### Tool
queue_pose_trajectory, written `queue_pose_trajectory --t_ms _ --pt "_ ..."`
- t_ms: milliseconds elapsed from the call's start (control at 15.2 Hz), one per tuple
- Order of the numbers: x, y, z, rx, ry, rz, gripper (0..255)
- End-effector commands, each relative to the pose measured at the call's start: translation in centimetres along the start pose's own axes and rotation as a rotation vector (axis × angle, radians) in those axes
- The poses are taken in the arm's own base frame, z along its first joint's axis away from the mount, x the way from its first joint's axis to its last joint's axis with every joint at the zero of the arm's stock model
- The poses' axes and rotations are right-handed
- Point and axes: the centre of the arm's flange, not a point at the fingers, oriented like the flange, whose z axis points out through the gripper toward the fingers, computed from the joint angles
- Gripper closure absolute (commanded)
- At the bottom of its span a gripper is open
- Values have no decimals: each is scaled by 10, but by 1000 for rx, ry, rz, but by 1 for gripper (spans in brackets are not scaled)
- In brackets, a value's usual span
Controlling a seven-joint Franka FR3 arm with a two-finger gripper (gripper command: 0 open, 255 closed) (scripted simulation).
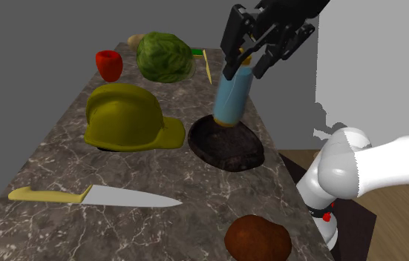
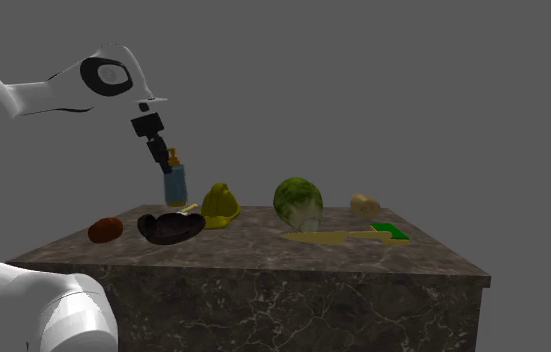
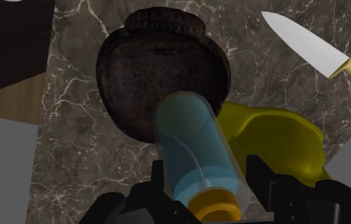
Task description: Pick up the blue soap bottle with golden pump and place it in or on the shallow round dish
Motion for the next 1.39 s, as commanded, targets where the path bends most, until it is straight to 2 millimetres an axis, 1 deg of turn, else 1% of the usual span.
queue_pose_trajectory --t_ms 0,528,594,924,1122,1188,1320 --pt "-5 3 13 0 0 0 255" --pt "-5 3 13 0 0 0 255" --pt "-5 3 13 0 0 0 0" --pt "-5 3 13 0 0 0 0" --pt "-5 3 -27 0 0 0 0" --pt "-5 3 -37 0 0 0 0" --pt "-5 3 -37 0 0 0 0"
